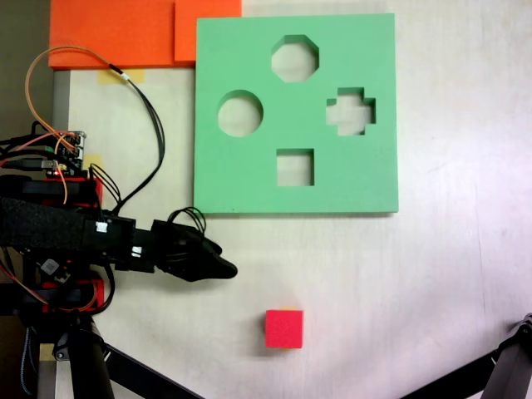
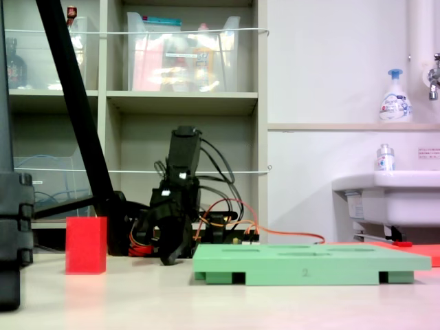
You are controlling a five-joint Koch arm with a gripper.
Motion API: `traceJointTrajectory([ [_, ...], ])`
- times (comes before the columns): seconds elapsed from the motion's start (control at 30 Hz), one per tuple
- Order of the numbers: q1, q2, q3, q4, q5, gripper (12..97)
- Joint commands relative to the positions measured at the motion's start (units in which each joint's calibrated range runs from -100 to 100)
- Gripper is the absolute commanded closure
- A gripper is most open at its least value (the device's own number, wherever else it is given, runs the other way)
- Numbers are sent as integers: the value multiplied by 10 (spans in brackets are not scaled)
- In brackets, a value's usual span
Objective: Put the square block into the corresponding hole
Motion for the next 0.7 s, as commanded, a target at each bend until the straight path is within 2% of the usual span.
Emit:
traceJointTrajectory([
  [0.0,-21,-4,-7,37,56,611],
  [0.07,-38,-4,-7,20,84,648],
  [0.17,-58,-4,11,-87,121,657],
  [0.37,-88,-4,331,-559,164,660],
  [0.5,-93,-4,485,-733,165,685],
  [0.57,-102,-4,550,-773,172,717],
  [0.67,-109,-4,648,-841,173,718],
])
